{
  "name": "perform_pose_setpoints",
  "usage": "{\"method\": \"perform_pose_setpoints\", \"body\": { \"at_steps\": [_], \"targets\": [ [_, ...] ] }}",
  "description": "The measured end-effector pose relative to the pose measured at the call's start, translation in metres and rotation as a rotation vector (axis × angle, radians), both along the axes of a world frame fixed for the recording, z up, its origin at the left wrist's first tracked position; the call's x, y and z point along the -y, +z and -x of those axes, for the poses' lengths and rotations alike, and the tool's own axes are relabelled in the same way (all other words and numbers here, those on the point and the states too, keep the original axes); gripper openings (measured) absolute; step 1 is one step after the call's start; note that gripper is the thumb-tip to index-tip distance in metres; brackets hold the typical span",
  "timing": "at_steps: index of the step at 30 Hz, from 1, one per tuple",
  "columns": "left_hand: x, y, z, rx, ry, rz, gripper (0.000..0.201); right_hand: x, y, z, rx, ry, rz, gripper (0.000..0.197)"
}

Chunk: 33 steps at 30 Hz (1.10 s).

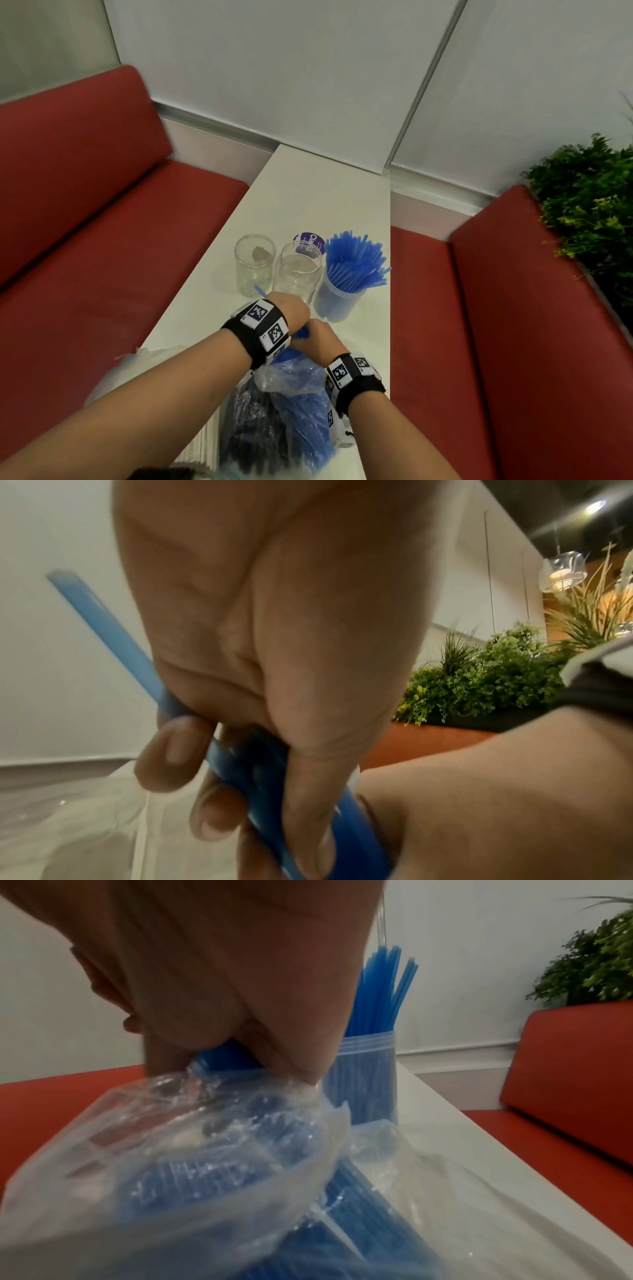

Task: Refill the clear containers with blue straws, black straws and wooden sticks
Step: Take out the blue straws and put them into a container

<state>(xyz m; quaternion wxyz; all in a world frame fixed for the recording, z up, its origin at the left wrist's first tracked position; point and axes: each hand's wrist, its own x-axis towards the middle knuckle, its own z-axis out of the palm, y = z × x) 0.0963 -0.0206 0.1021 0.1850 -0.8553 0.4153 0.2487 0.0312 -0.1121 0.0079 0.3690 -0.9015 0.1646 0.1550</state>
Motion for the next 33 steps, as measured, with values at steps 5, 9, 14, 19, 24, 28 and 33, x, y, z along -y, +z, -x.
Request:
{"method": "perform_pose_setpoints", "body": {
  "at_steps": [5,9,14,19,24,28,33],
  "targets": [
    [0.002,0.041,-0.002,0.123,-0.073,0.005,0.022,-0.005,0.011,0.002,0.128,-0.04,-0.176,0.027],
    [-0.008,0.074,-0.026,0.214,0.09,0.468,0.061,-0.007,0.01,0.011,0.232,-0.136,-0.348,0.032],
    [-0.006,0.065,-0.036,-0.175,0.274,0.832,0.072,-0.007,0.018,0.009,0.36,-0.252,-0.43,0.036],
    [-0.004,0.053,-0.019,-0.447,0.266,1.169,0.061,-0.009,0.042,-0.009,0.448,-0.236,-0.45,0.038],
    [-0.014,0.055,-0.043,-0.702,0.739,1.736,0.061,0.002,0.099,-0.009,0.665,-0.352,-0.581,0.039],
    [-0.025,0.02,-0.042,-1.075,1.108,1.243,0.065,0.01,0.165,-0.013,0.87,-0.41,-0.688,0.04],
    [-0.026,-0.013,-0.024,-1.763,1.354,1.229,0.072,0.007,0.203,-0.015,0.979,-0.419,-0.798,0.029]
  ]
}}
